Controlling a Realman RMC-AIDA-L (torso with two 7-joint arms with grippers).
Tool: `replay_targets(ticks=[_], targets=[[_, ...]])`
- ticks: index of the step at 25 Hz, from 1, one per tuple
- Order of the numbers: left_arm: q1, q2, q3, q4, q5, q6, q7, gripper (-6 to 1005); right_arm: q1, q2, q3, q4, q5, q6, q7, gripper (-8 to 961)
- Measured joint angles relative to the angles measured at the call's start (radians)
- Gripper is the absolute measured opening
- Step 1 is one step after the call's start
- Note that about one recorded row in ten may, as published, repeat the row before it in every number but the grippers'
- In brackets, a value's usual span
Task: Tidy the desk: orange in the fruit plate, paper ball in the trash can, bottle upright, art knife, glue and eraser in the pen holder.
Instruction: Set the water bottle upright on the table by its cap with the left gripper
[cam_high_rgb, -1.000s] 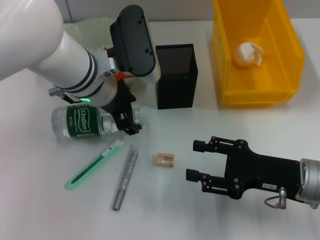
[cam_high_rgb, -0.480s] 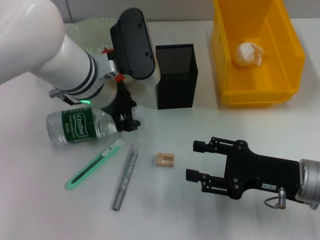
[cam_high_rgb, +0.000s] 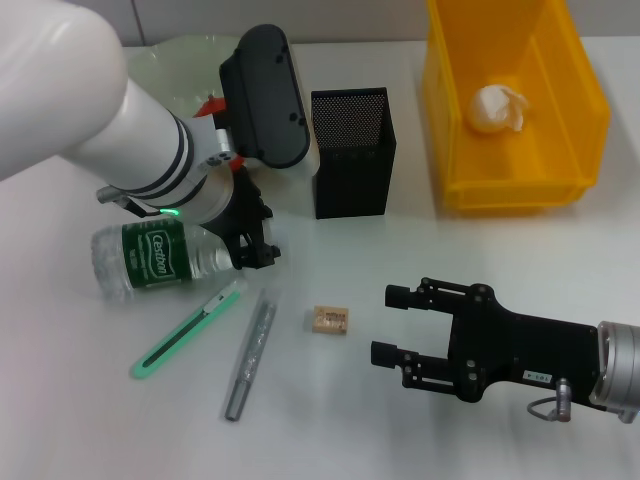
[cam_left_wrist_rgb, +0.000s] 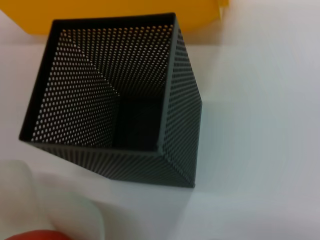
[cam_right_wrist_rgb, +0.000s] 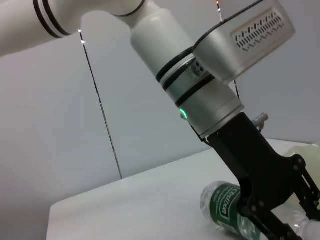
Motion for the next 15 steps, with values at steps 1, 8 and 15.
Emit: replay_targets(ticks=[1,8,15], targets=[[0.011,0.0,-0.002,0.015,-0.001,0.001,0.0,448,-0.001,0.0,0.0,0.0,0.0,-0.001,0.0,682],[0.147,0.005,-0.03,0.216,-0.007,0.004,0.004,447,-0.003,0.0,0.0,0.001,0.0,-0.005,0.0,682],[0.236,0.009,-0.091,0.322,-0.058,0.008,0.016,446,0.004,0.0,0.0,0.001,0.0,-0.007,0.0,682]])
